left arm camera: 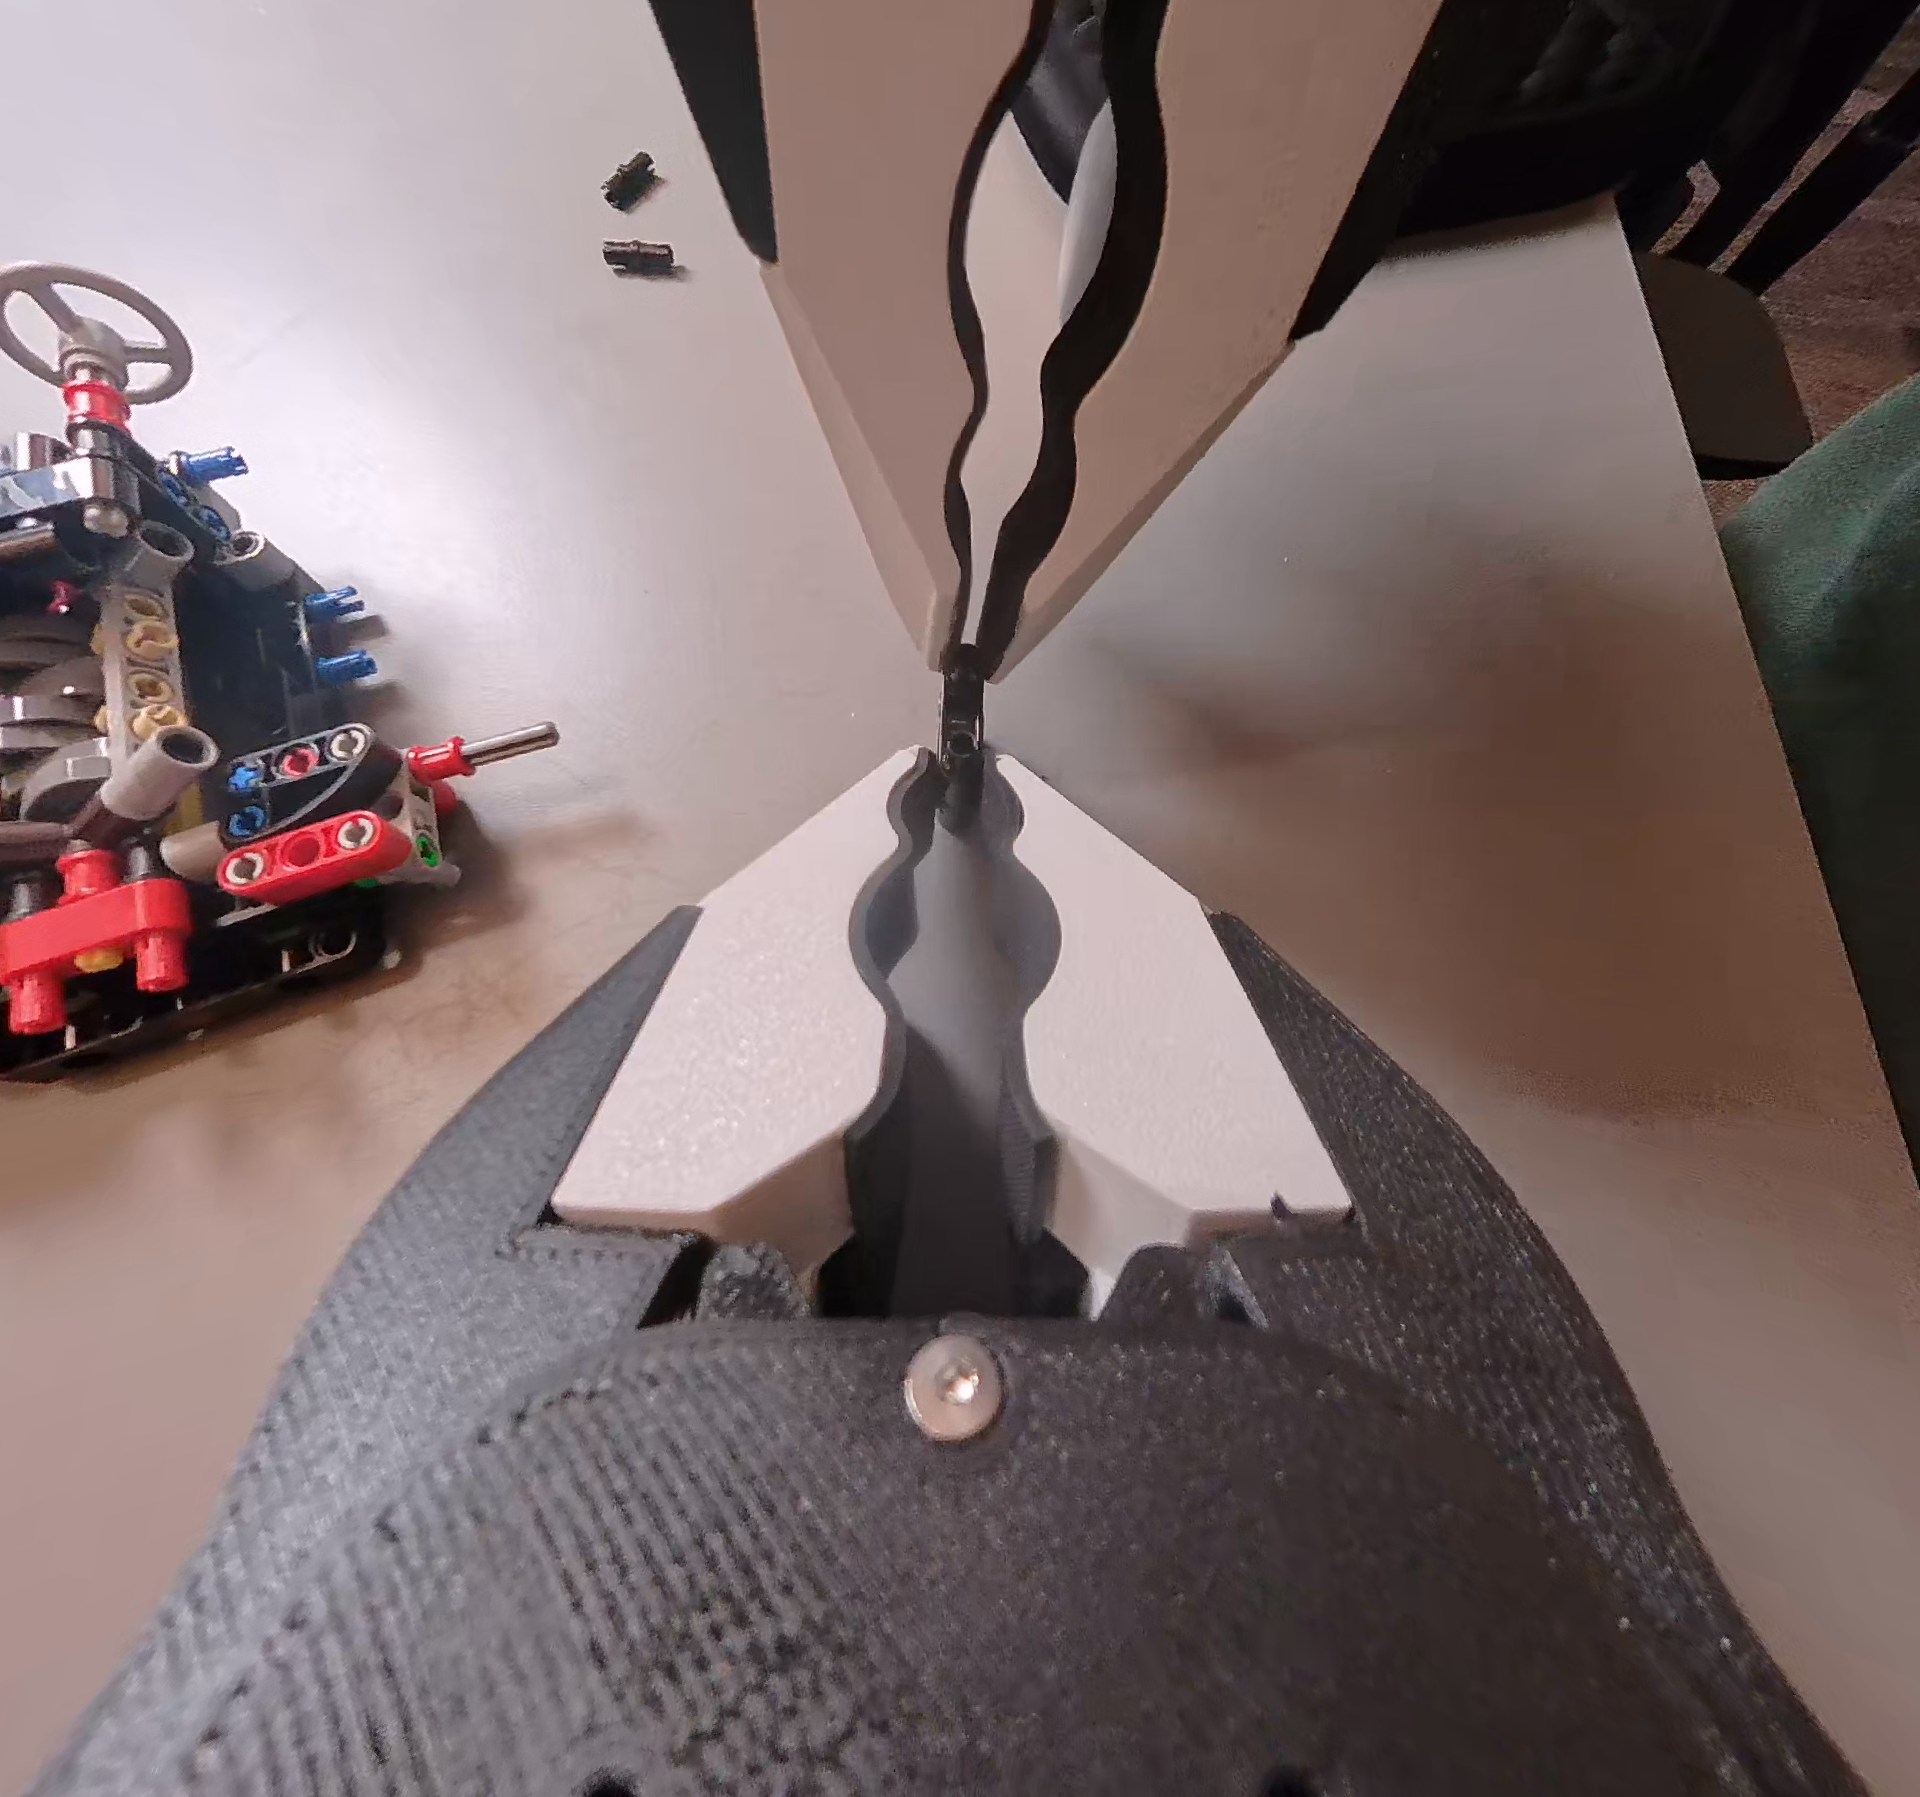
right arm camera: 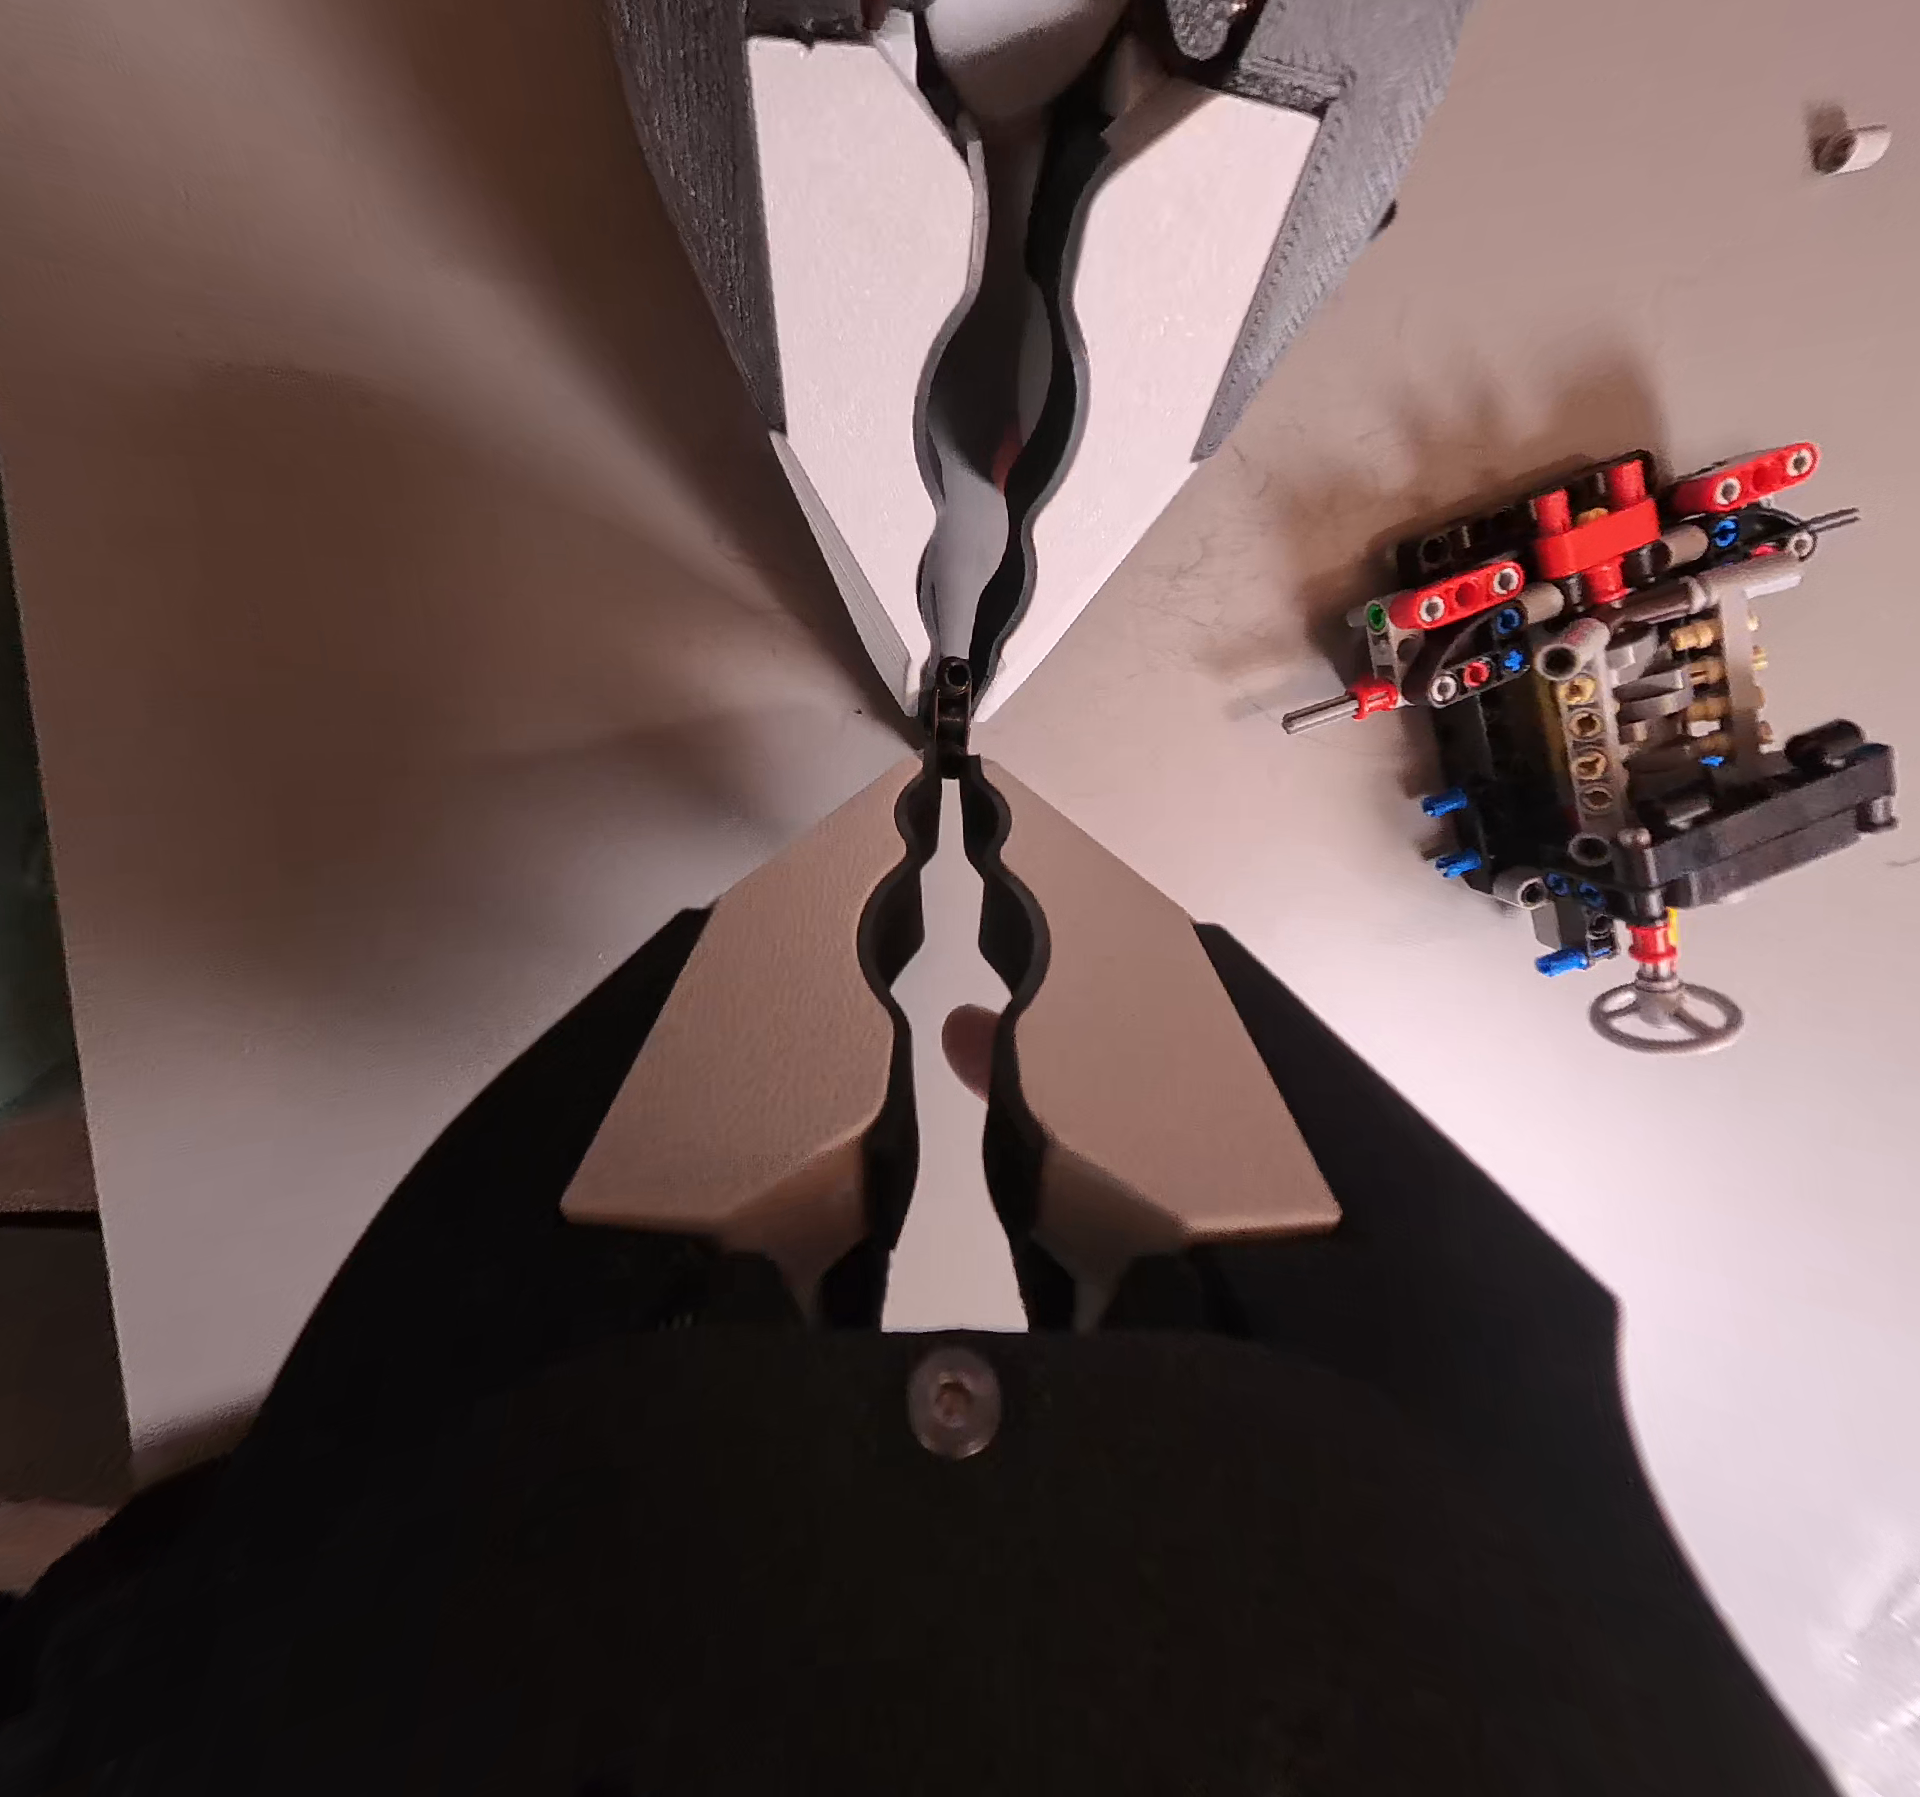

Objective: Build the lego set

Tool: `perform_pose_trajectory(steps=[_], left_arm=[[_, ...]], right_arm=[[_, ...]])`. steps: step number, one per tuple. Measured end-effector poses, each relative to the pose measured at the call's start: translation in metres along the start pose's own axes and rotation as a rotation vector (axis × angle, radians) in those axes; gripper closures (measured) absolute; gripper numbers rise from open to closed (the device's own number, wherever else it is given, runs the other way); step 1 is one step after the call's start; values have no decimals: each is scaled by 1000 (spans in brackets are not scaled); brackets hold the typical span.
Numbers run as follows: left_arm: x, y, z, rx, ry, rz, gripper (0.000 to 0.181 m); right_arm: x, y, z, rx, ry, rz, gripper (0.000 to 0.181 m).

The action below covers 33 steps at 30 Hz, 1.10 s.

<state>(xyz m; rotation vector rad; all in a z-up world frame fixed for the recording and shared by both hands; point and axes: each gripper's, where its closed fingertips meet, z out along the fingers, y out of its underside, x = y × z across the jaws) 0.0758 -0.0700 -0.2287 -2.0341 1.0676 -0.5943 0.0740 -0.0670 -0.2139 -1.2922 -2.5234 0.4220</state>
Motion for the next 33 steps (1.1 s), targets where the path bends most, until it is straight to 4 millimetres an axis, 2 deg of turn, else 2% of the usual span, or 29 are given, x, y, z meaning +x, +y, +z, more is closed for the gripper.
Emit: perform_pose_trajectory(steps=[1, 6, 9, 12, 20, 24, 28, 33], left_arm=[[0, 0, 0, 0, -1, 1, 175], [0, 0, 0, 0, -6, 7, 175], [1, 0, -1, 1, -1, 10, 175], [3, 1, -1, 1, -12, 35, 175], [3, 2, -2, -1, -1, 12, 175], [17, -16, -15, 128, 215, -236, 175], [27, -47, -39, 314, 473, -484, 175], [28, -64, -56, 427, 635, -638, 175]], right_arm=[[0, 0, 0, -20, -2, -8, 179], [0, 1, 1, -33, -17, 14, 179], [-1, -2, 0, 40, 21, 19, 178], [-9, 2, -3, 123, 13, 86, 149], [-8, 24, -14, 330, 119, 241, 146], [-9, 11, -30, 531, 153, 240, 148], [-11, -6, -44, 700, 156, 209, 147], [-14, -24, -58, 847, 123, 189, 148]])
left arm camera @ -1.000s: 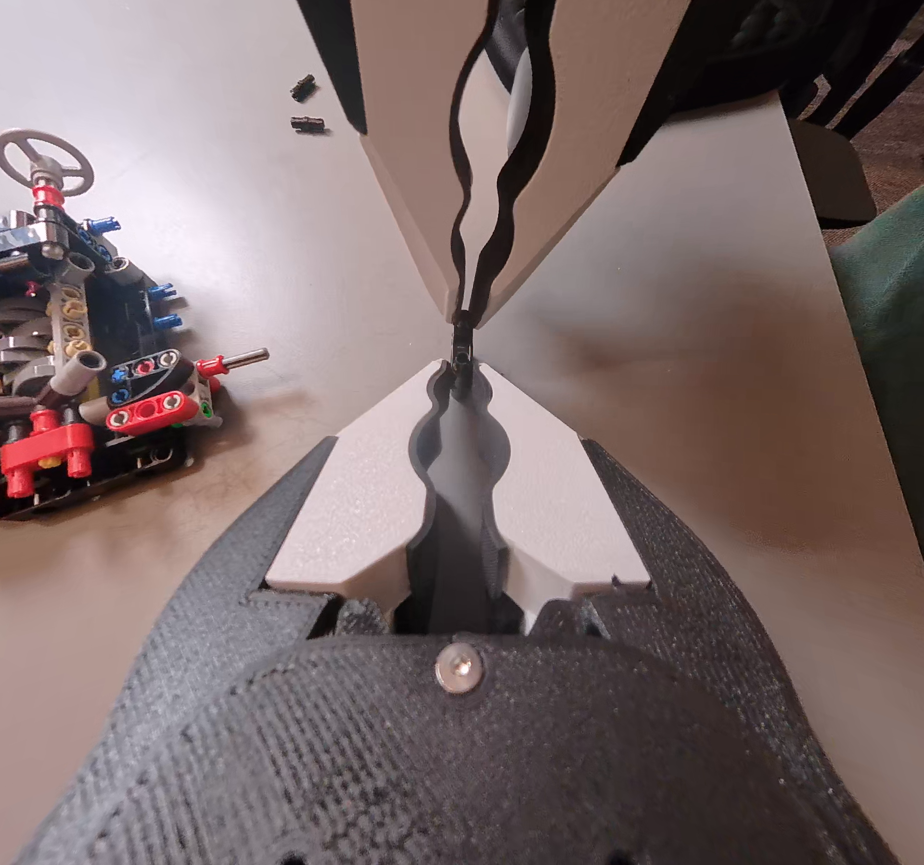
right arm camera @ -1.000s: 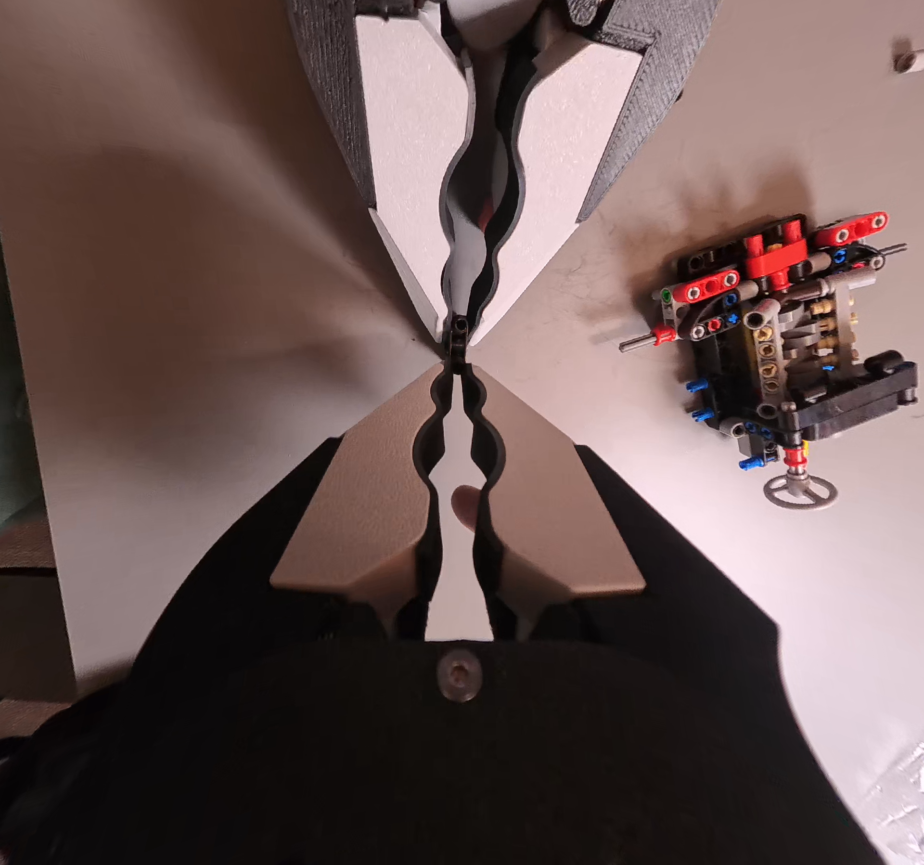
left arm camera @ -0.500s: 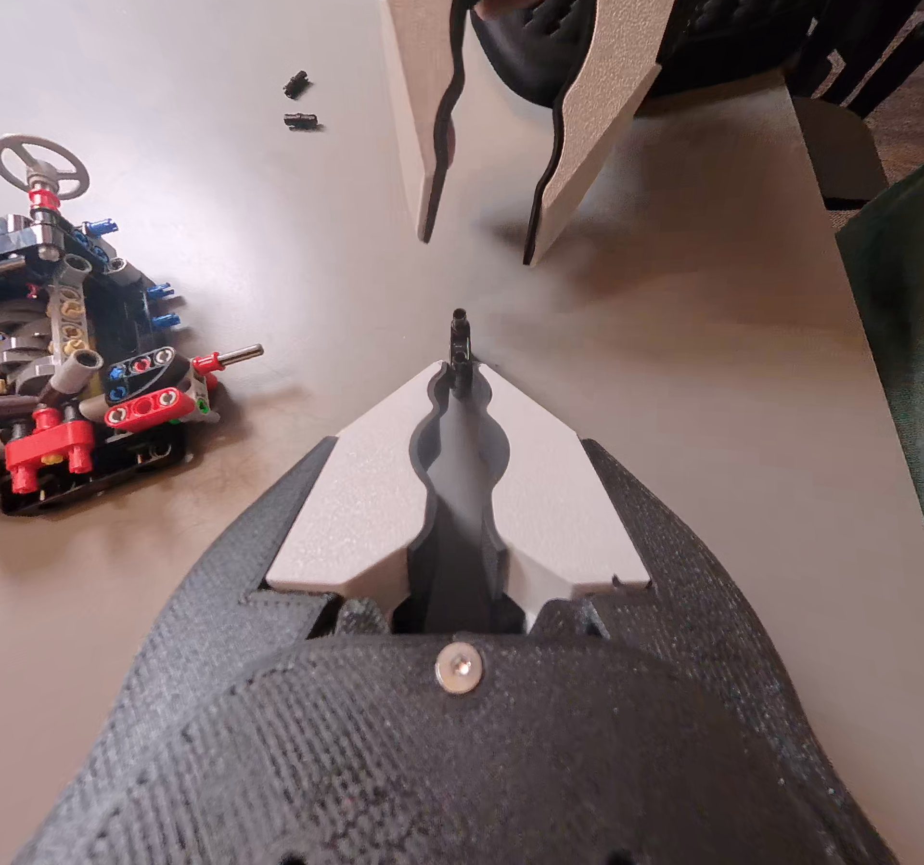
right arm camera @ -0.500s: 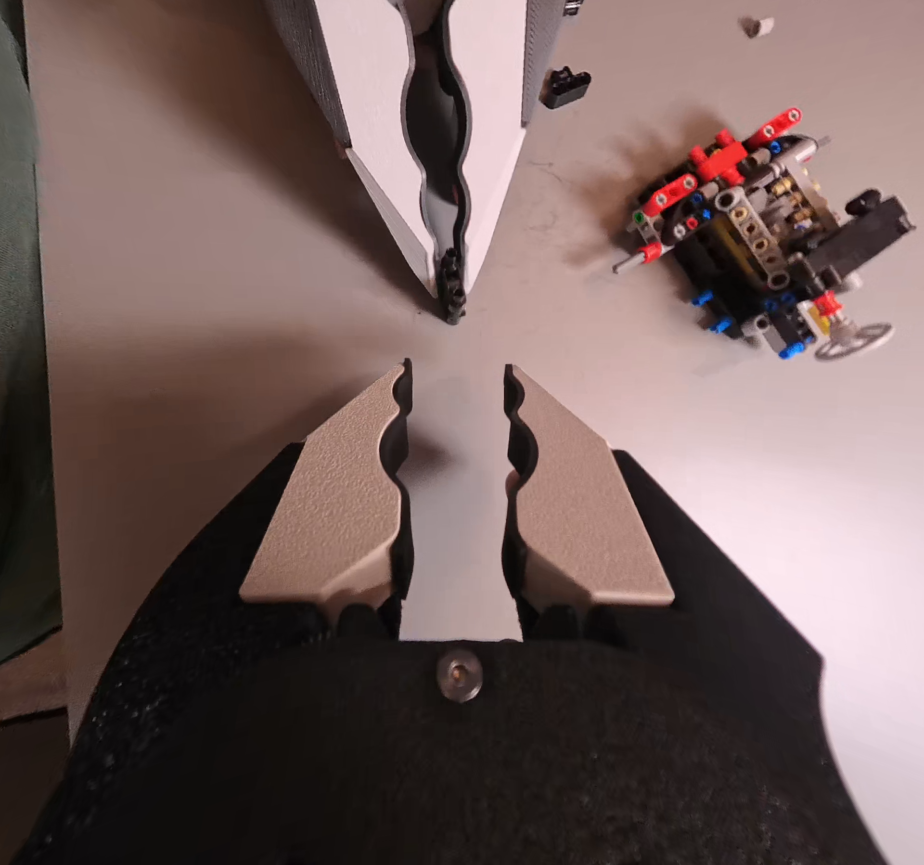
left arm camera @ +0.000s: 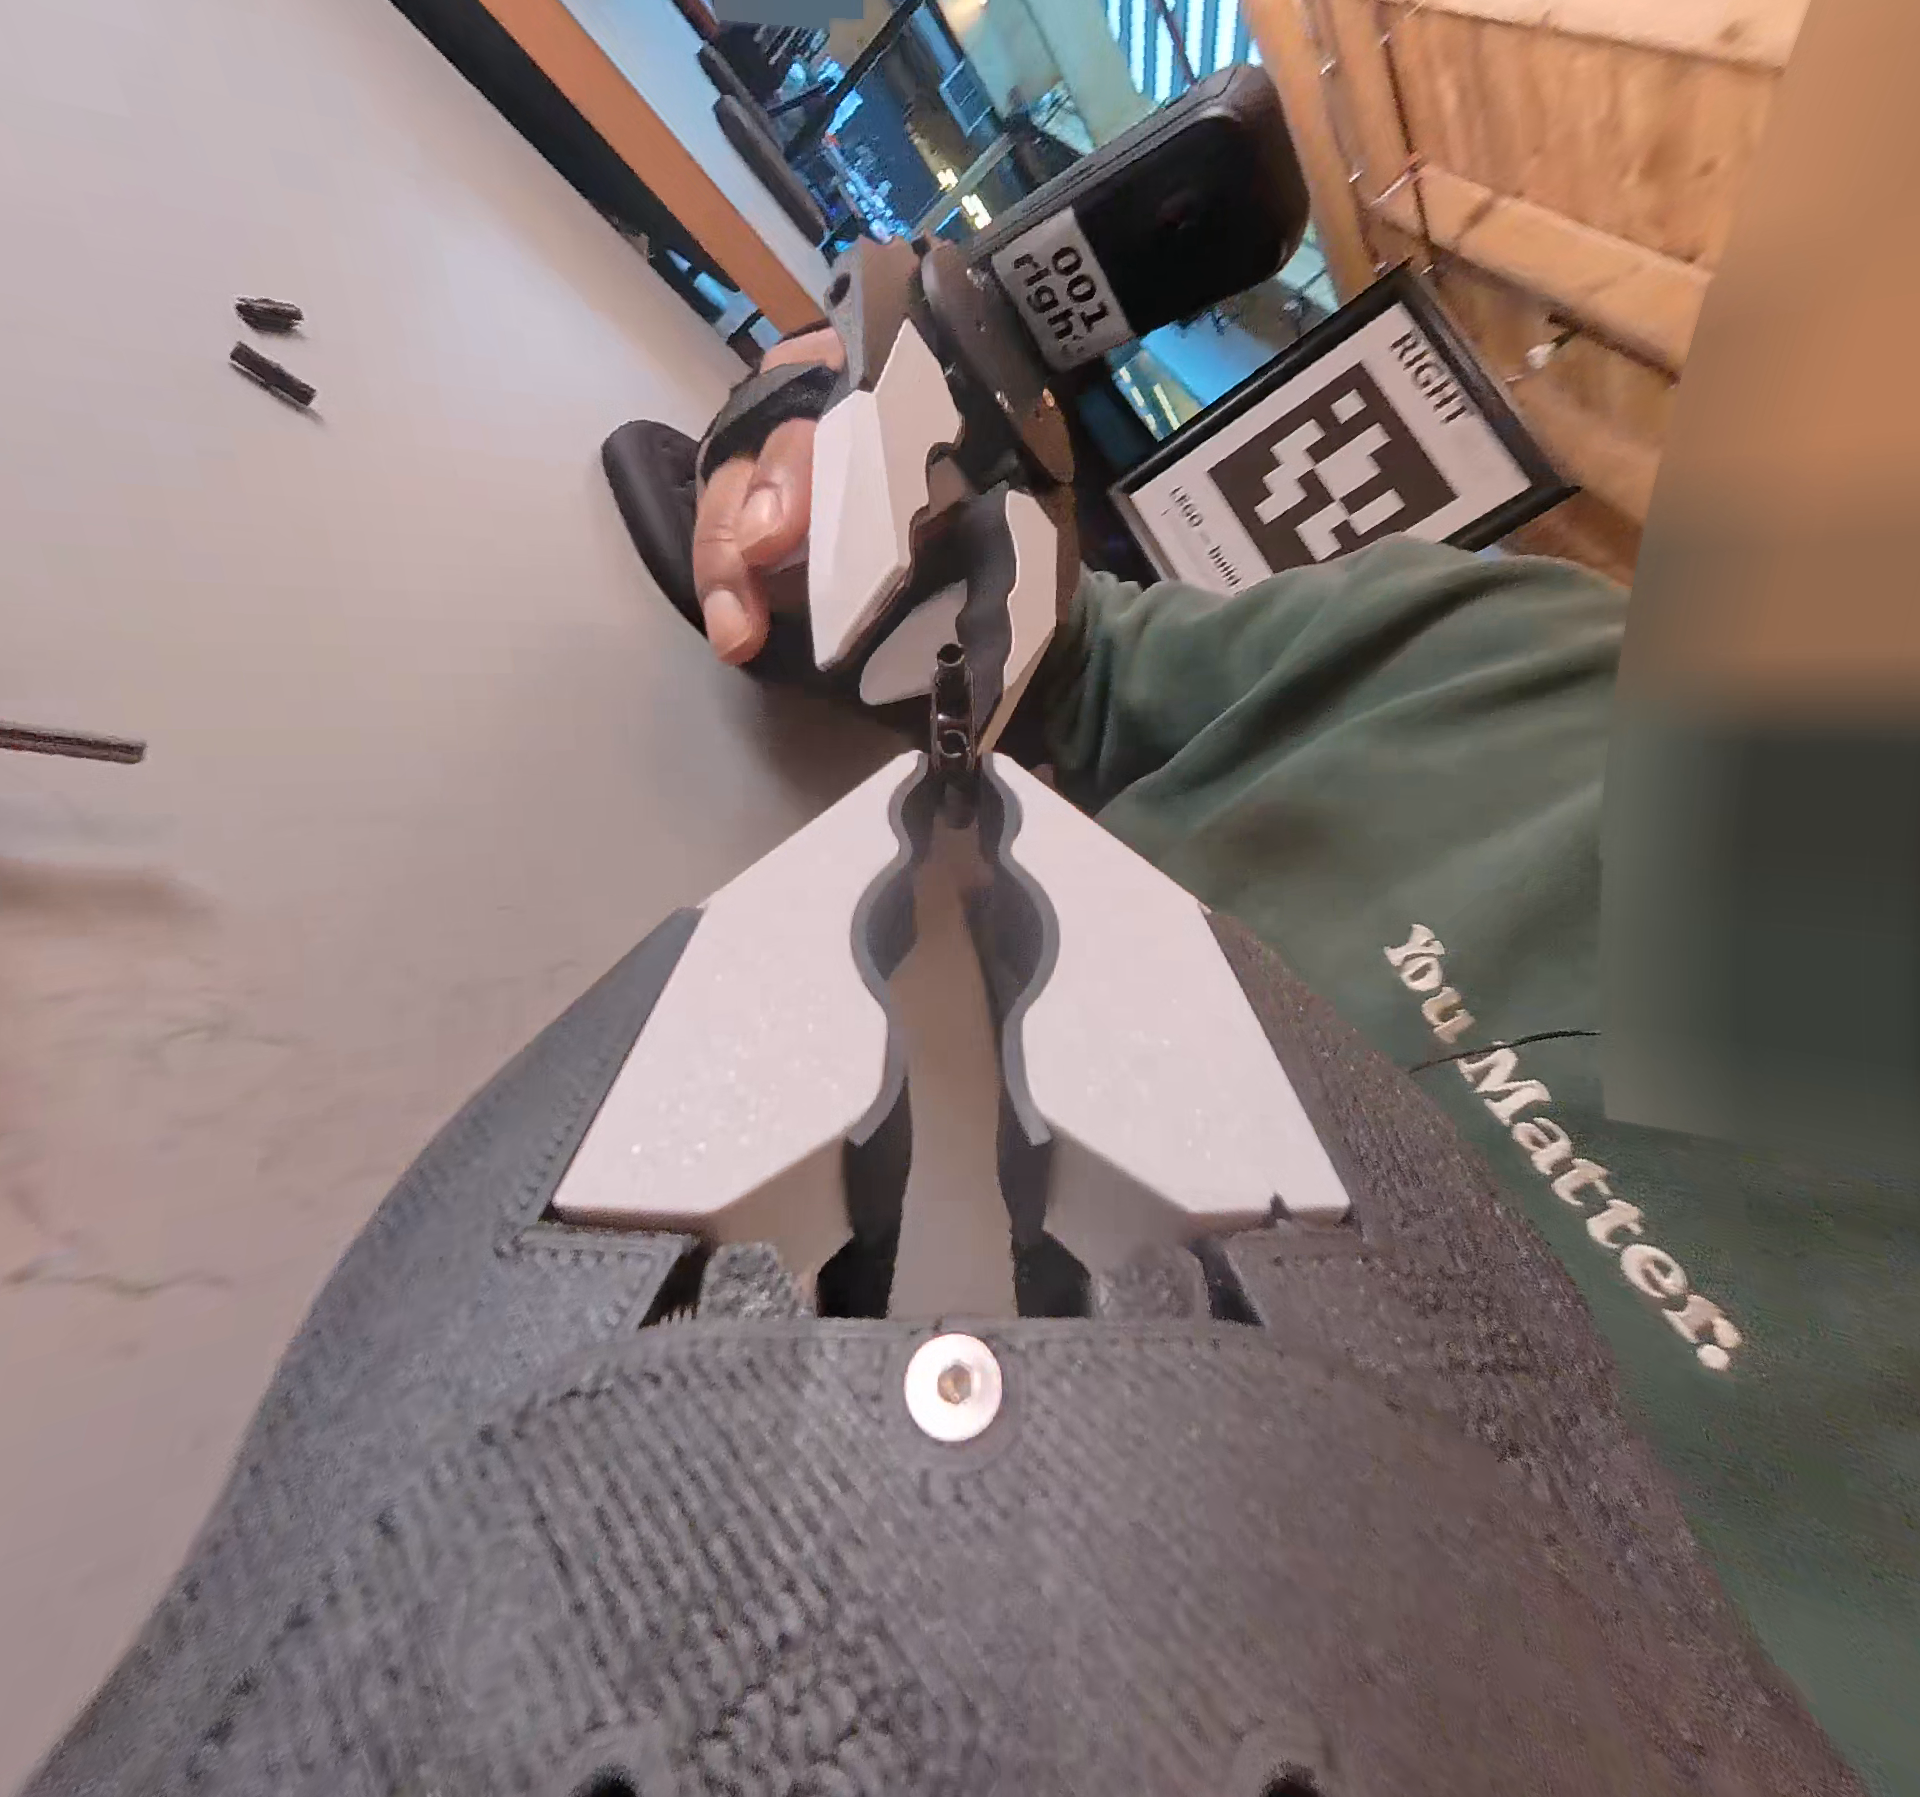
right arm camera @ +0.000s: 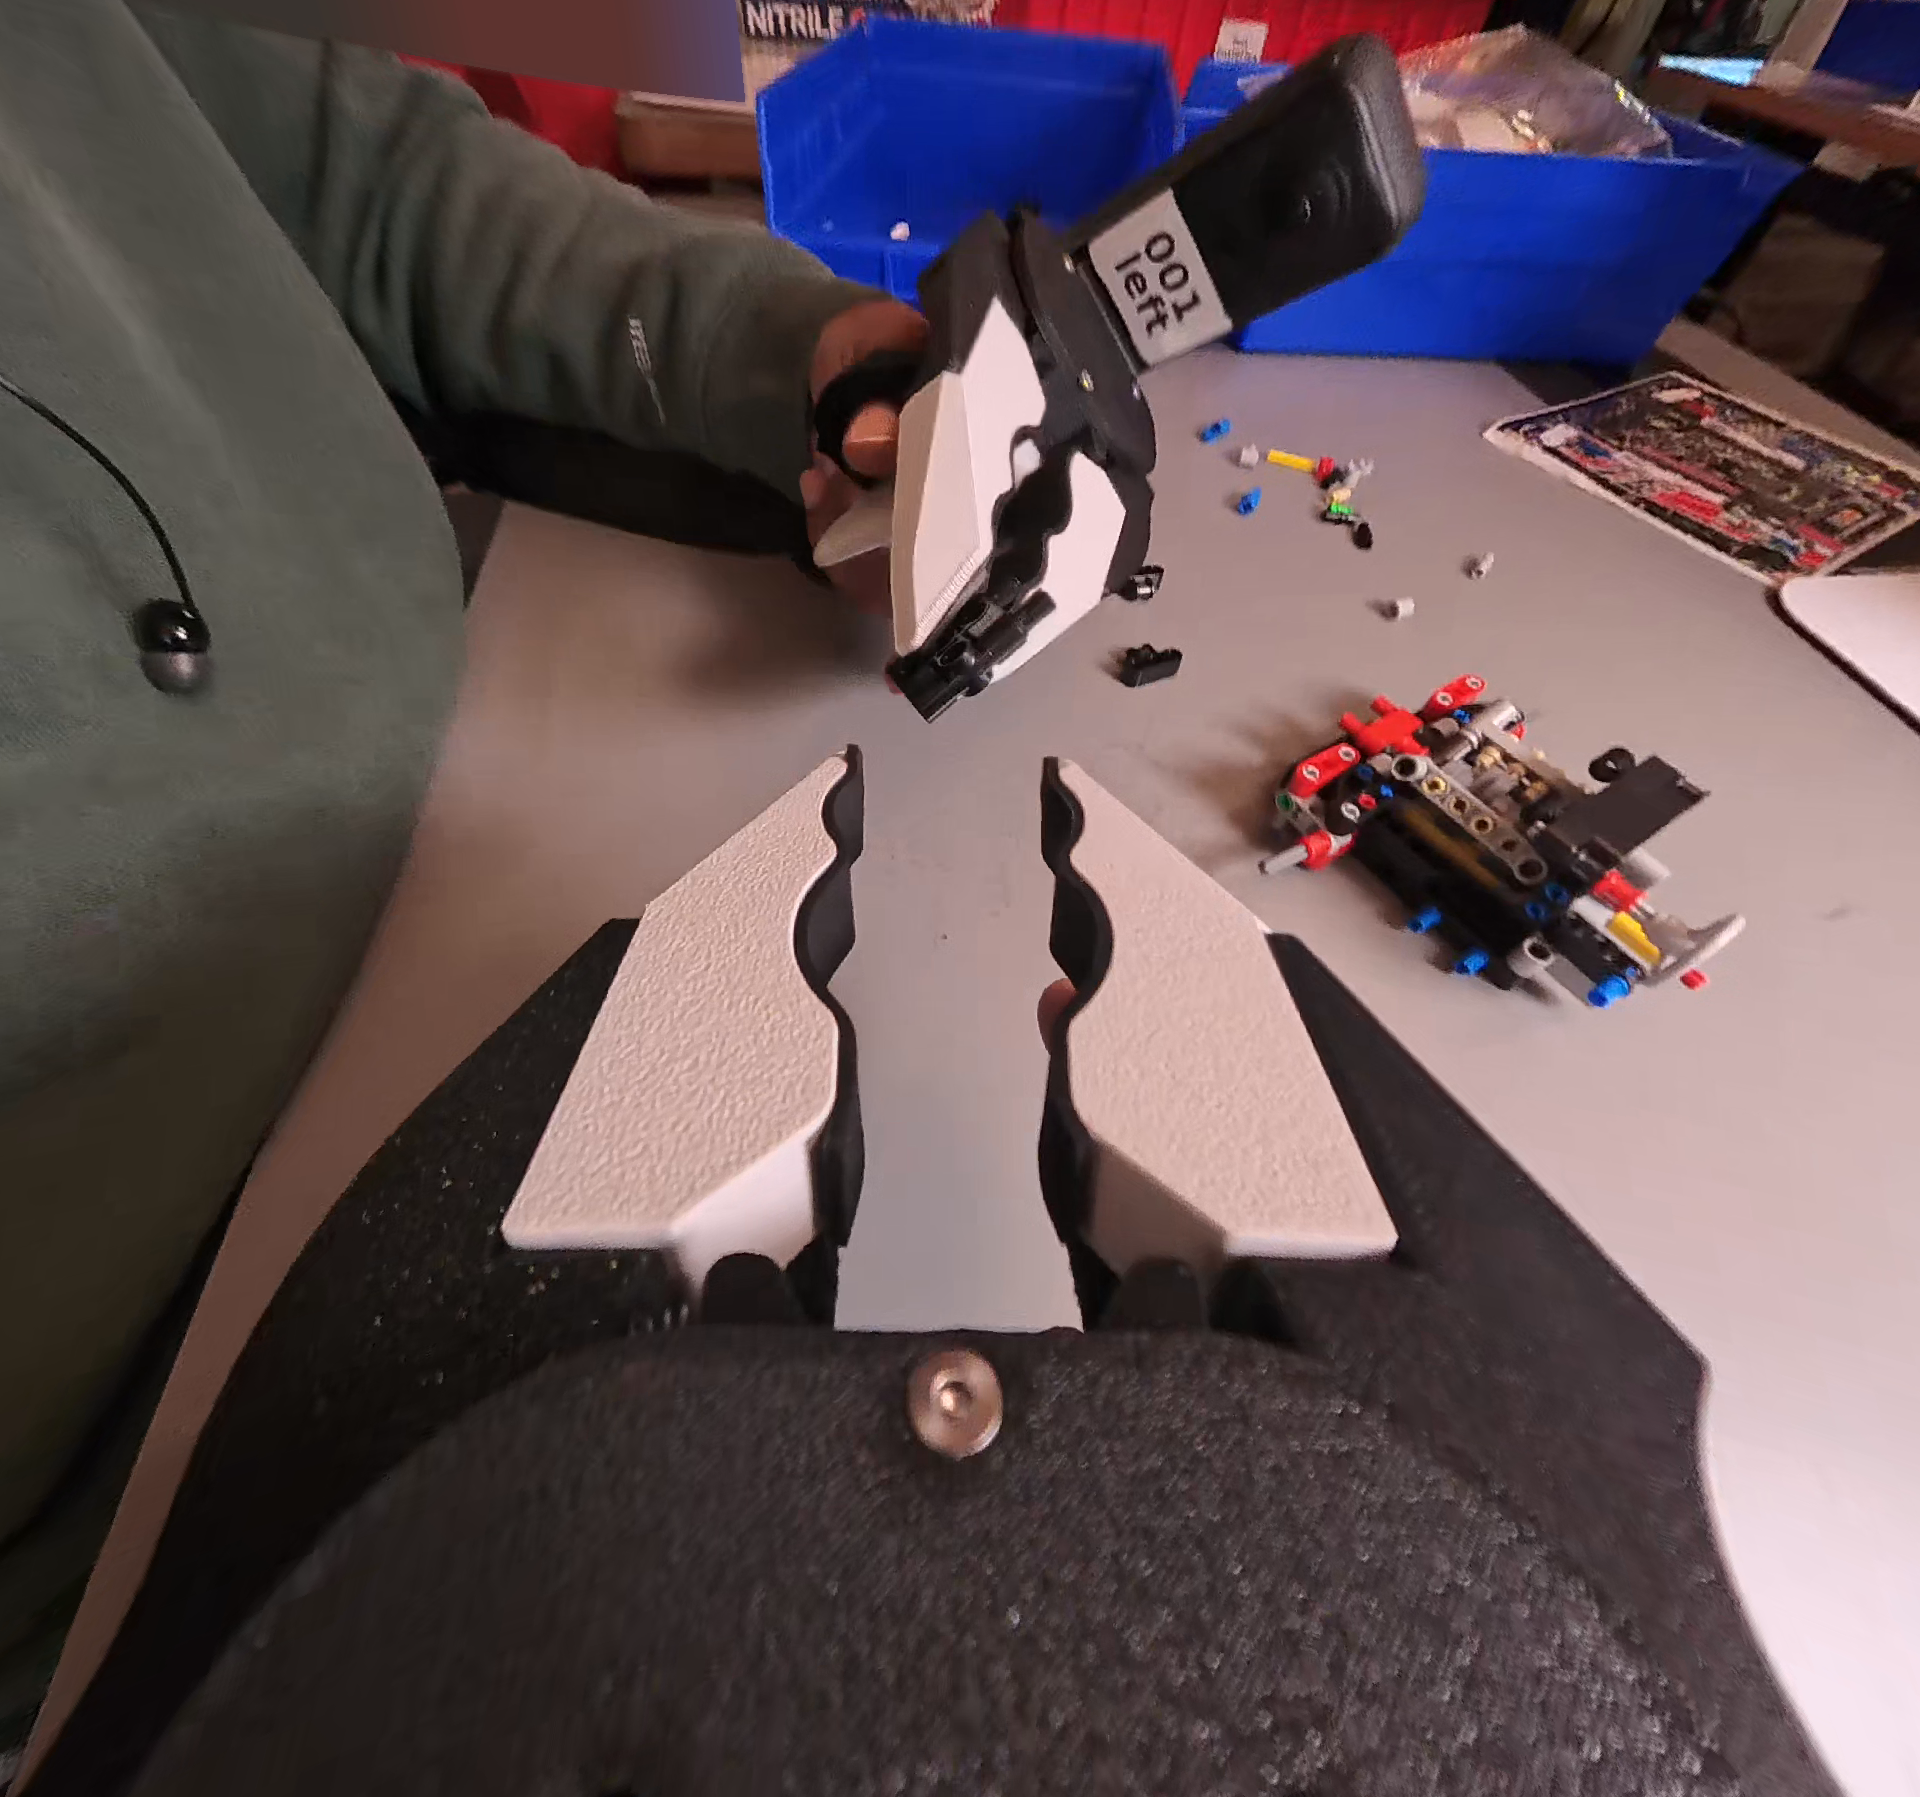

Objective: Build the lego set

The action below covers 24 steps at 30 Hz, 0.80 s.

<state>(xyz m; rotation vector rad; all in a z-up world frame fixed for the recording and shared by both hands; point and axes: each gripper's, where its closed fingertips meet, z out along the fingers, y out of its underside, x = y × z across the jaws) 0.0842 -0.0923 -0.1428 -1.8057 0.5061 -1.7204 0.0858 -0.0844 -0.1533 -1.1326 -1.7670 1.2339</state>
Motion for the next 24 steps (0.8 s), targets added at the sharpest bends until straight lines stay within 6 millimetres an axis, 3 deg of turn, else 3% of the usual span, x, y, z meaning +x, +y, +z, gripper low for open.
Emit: perform_pose_trajectory(steps=[8, 13, 16, 19, 21, 24], left_arm=[[7, -5, -3, 39, 65, -66, 175], [-1, -3, -3, 22, 3, -41, 175], [-39, 11, -9, -98, -308, 152, 175], [-70, 17, -23, -235, -609, 425, 175], [-80, 17, -29, -301, -723, 553, 175], [-90, 22, -32, -362, -784, 604, 175]], right_arm=[[-4, -14, 5, 66, -32, 28, 151], [2, -6, 4, 22, -11, 12, 152], [33, 17, -18, -130, 111, -9, 155], [70, 59, -55, -377, 252, 27, 158], [85, 79, -77, -474, 303, 70, 158], [99, 100, -96, -559, 354, 119, 157]])
